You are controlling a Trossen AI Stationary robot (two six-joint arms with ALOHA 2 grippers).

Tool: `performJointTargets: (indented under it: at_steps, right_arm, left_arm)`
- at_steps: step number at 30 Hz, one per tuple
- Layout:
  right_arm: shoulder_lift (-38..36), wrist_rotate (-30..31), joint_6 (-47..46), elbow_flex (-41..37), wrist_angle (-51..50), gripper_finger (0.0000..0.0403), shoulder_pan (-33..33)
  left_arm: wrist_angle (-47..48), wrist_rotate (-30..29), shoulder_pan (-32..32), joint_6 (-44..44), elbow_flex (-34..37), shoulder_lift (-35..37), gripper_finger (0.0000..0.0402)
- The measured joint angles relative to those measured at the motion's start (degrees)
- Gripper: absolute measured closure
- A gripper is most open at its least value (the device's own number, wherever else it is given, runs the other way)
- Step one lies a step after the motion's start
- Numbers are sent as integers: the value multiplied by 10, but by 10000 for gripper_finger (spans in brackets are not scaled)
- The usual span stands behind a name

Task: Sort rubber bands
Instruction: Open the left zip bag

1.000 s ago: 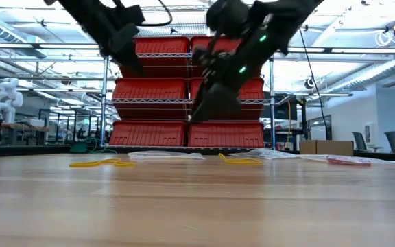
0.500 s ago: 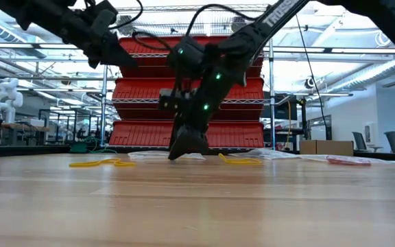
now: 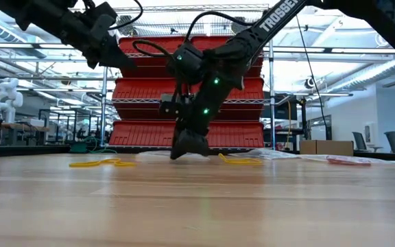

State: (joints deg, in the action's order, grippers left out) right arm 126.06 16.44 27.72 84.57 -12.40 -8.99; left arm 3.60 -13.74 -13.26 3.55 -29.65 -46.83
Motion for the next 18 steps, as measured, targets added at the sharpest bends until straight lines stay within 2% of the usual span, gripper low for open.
performJointTargets:
  at_steps: [3,9,13,18]
  right_arm:
    - [-19,1,-12,20,-72,402,1]
    - [-101,-86,-60,45,-170,403,-1]
    - [-173,-105,-96,46,-207,403,-4]
    - [-248,-104,-146,46,-242,403,-15]
  left_arm:
    - [-1,0,-5,0,0,0,393]
    - [-13,0,-7,-24,1,0,374]
    - [-41,4,-7,-43,1,0,358]
    - [-72,71,-7,-42,1,-10,319]
